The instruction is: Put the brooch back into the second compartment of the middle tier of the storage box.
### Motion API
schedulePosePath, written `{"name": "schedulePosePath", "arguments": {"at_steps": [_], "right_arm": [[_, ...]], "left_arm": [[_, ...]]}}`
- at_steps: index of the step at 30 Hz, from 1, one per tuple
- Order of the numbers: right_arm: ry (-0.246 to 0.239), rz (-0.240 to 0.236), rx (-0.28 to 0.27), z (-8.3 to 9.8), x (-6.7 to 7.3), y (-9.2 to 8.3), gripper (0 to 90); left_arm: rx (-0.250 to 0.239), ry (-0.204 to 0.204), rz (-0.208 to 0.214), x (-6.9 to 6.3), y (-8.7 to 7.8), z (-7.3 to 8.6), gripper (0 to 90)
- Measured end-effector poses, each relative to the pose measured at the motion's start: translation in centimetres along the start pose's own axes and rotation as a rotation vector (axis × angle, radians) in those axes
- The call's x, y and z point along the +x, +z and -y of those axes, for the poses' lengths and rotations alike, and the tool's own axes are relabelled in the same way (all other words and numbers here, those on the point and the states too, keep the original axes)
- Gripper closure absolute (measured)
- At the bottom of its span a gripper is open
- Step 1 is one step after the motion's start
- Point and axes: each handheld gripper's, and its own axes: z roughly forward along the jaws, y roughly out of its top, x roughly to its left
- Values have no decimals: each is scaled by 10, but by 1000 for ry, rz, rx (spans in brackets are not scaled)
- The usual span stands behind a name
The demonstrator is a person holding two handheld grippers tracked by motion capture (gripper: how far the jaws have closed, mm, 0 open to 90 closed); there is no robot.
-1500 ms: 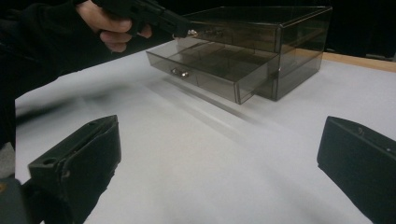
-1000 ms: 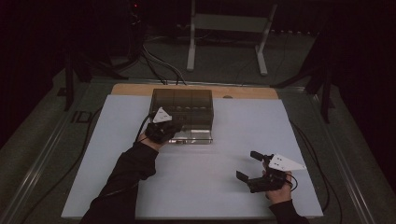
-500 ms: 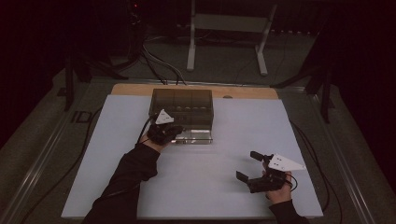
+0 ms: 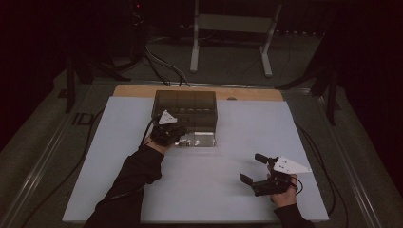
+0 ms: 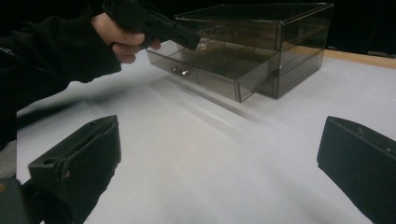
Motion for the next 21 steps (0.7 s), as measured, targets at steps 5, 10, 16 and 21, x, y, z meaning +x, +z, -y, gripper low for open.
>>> {"name": "schedulePosePath", "arguments": {"at_steps": [5, 10, 16, 21], "right_arm": [[-3, -1, 1, 0, 0, 0, 0], [1, -1, 0, 0, 0, 0, 0], [1, -3, 5, 0, 0, 0, 0], [1, -1, 5, 0, 1, 0, 0]], "left_arm": [[-5, -63, -42, -1, 0, -2, 472], [10, -88, -36, 0, -2, -3, 333], [-17, -90, -41, -1, -7, -5, 260], [-21, -92, -37, -2, -12, -6, 158]]}}
